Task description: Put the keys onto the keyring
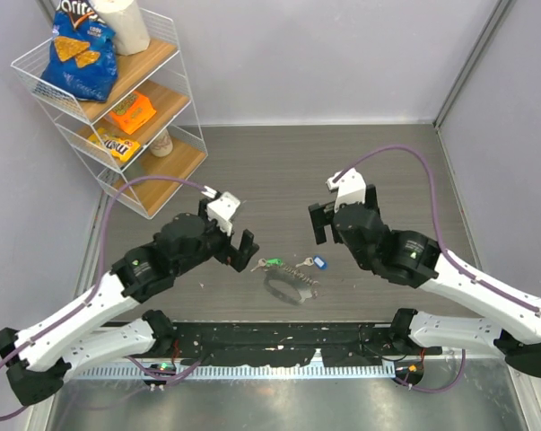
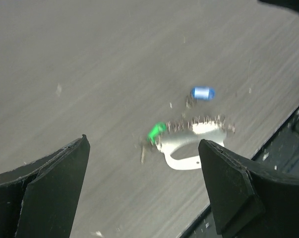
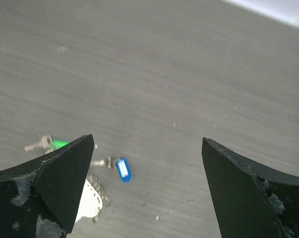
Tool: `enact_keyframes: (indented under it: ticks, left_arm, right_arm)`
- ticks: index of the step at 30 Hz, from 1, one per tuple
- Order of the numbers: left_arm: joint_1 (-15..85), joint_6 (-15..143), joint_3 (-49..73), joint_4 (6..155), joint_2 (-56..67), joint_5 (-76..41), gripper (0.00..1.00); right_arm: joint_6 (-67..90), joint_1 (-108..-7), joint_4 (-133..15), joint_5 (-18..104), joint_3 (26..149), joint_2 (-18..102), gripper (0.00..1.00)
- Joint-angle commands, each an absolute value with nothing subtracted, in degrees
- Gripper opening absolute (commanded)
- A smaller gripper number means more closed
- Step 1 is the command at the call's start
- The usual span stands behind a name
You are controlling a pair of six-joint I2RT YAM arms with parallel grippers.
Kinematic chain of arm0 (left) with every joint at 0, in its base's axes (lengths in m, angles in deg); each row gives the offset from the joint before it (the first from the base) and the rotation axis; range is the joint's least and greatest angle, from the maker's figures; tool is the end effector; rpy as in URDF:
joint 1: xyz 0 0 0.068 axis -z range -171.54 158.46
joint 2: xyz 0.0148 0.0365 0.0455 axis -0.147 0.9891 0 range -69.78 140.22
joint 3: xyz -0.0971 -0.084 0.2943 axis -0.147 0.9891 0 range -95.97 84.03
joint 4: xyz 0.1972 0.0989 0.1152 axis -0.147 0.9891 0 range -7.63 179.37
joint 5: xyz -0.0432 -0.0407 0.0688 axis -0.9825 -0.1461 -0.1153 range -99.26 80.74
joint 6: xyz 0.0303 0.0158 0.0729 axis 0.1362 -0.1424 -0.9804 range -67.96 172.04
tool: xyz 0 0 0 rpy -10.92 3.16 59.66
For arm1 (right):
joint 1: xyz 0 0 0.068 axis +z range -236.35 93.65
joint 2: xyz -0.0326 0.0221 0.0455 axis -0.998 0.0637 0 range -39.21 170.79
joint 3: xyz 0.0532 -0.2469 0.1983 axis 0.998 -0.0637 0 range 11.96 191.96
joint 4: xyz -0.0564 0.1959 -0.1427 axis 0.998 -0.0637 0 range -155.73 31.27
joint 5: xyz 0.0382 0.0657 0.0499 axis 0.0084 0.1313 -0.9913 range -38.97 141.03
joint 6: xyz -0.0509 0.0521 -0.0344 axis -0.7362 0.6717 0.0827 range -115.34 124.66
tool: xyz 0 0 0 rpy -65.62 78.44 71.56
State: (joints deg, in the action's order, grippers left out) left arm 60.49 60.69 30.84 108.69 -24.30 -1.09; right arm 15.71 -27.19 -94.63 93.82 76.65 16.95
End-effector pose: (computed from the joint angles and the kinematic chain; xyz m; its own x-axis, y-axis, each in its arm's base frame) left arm 0.1043 -0.1176 0.3821 -0.2989 0.1413 -0.9438 0.6602 0.7447 -0.0976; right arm 0.1311 0.1272 0.4102 -0.2928 -0.2161 -0.9314 -0.2696 0.9533 -0.1364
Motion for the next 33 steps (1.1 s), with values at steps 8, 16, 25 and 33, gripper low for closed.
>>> enact_keyframes:
  ticks: [8, 16, 25, 33]
  left_arm:
    - [61.5, 69.3, 40.9, 100.0, -18.5, -7.1, 1.00]
    - [63.4, 70.8, 42.2, 96.6, -13.5, -8.9, 1.00]
    - [63.9, 72.6, 44.4, 93.4, -13.4, -9.0, 1.00]
    - [63.9, 73.6, 47.0, 91.2, -14.0, -9.0, 1.00]
  right_arm:
    - [33.7, -27.1, -98.2, 88.6, 62.9, 17.1, 0.97]
    - [39.9, -27.5, -95.2, 77.2, 53.2, 14.5, 0.75]
    - [44.9, -27.5, -90.6, 67.0, 44.9, 13.8, 0.70]
    - [47.0, -27.4, -87.7, 60.9, 41.8, 14.3, 0.60]
